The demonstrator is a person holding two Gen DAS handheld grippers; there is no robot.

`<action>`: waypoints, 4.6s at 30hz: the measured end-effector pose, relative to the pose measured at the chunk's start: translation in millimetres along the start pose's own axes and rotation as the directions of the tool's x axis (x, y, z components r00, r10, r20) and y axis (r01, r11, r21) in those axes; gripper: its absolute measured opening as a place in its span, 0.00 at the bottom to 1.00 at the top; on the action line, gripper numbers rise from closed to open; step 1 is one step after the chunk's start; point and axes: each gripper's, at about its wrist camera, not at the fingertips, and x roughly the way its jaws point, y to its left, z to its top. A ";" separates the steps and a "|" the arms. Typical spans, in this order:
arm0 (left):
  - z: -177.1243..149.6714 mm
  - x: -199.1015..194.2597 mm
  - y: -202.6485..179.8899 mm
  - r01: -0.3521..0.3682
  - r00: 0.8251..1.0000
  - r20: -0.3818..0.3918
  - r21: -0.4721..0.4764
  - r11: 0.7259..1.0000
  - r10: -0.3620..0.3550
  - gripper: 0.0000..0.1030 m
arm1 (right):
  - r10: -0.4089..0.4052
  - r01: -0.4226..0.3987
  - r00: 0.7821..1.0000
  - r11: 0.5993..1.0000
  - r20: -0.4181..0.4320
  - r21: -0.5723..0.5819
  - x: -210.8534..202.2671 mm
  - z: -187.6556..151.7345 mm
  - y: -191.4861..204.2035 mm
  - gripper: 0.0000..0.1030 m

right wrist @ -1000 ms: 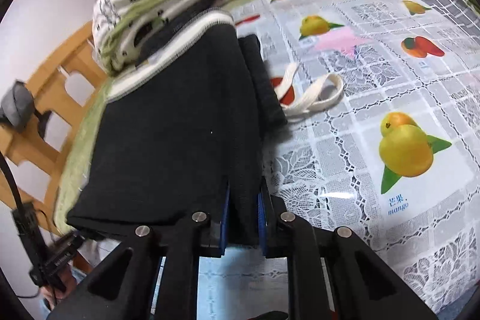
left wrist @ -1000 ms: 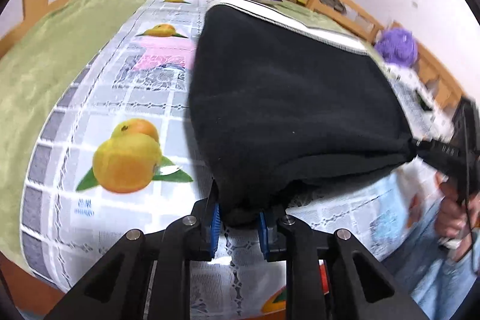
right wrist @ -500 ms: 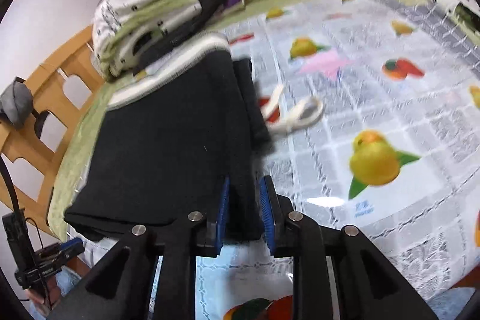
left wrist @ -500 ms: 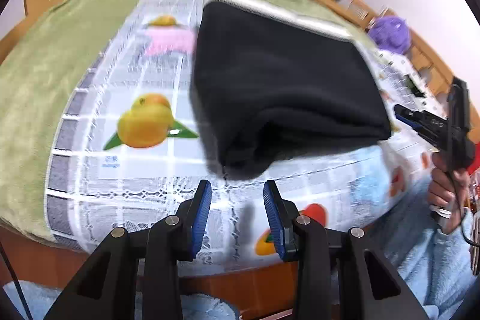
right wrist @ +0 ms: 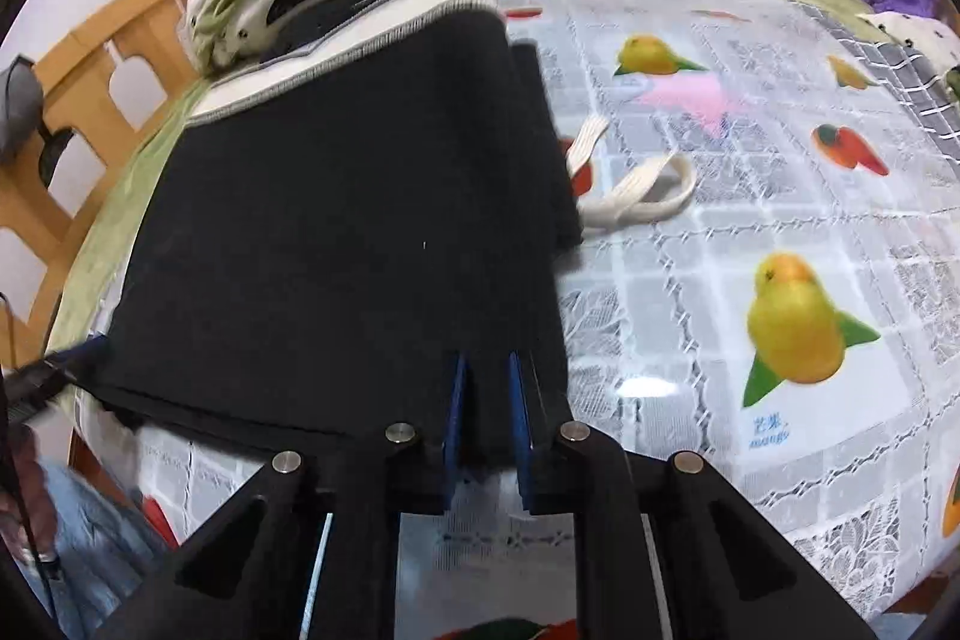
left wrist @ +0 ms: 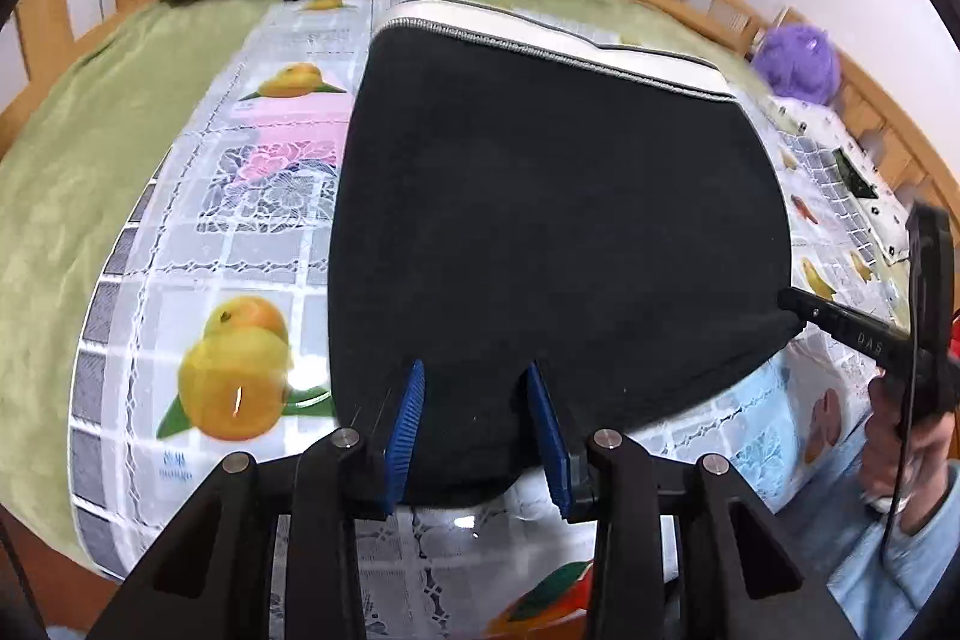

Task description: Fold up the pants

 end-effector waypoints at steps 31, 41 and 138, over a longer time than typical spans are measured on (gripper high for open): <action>137.7 54.7 21.6 0.069 0.997 0.054 -0.136 0.988 -0.062 0.59 | 0.065 -0.060 0.976 0.998 0.209 -0.029 16.5 138.2 1.8 0.11; 165.0 58.2 -1.7 -0.014 0.996 0.091 -0.018 1.000 0.016 0.59 | 0.037 -0.036 0.989 0.999 0.141 -0.007 30.2 155.6 -8.8 0.22; 49.6 -141.3 -108.5 -0.170 0.967 0.199 0.028 0.985 0.161 0.86 | -0.168 0.183 0.948 0.982 0.272 -0.033 -191.6 8.9 54.7 0.84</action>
